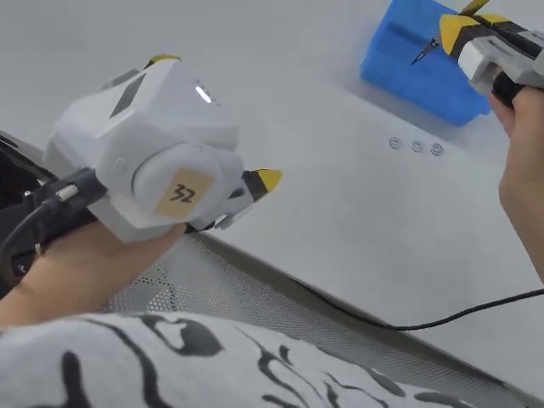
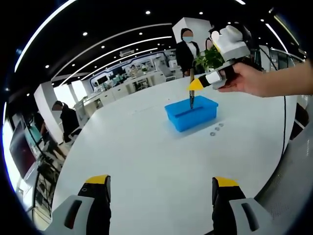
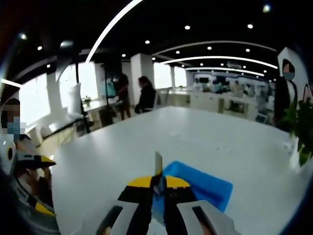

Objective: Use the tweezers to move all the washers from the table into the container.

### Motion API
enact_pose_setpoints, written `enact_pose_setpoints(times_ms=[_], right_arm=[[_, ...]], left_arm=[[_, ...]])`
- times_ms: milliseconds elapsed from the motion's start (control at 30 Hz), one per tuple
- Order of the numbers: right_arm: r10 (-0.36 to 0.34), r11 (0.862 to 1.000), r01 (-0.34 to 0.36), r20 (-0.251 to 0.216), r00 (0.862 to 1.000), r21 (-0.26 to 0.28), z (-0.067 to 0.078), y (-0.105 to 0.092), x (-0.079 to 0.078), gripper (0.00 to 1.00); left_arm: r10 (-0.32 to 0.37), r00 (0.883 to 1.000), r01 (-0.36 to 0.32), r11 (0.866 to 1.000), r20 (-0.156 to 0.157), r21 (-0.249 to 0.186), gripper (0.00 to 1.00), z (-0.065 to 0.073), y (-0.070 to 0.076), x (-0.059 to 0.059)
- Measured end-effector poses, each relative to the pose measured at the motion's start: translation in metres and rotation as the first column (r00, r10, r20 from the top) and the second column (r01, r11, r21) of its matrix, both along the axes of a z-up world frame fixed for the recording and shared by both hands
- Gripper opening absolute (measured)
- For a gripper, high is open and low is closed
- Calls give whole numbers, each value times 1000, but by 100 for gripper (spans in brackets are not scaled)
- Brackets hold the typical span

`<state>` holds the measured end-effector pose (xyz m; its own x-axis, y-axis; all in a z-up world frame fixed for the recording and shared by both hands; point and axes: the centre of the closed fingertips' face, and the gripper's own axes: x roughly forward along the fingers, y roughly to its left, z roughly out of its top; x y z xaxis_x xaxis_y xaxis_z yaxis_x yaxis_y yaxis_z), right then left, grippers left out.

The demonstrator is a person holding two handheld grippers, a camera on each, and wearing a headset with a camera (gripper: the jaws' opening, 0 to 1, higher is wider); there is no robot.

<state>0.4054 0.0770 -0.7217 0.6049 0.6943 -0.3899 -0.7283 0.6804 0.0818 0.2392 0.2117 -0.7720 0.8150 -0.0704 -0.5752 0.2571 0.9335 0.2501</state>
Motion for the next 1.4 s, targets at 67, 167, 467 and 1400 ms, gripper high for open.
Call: enact_pose_setpoints(times_ms=[67, 167, 467, 1400], right_arm=[[0, 1000, 0, -9, 1000, 8, -4, -2, -2, 4], [-11, 1000, 12, -39, 999, 25, -10, -6, -15, 4], [-17, 999, 12, -106, 994, -50, -54, -20, -33, 4], [-16, 993, 0, -130, 991, -122, -79, -24, -46, 4]], left_arm=[[0, 1000, 0, 1000, 2, 2, 87, 0, 0, 0], [-8, 1000, 8, 1000, 1, -6, 88, 0, -2, 0], [-8, 1000, 8, 1000, 1, 4, 88, -1, -1, 0], [-8, 1000, 8, 1000, -9, 12, 87, -2, -1, -1]])
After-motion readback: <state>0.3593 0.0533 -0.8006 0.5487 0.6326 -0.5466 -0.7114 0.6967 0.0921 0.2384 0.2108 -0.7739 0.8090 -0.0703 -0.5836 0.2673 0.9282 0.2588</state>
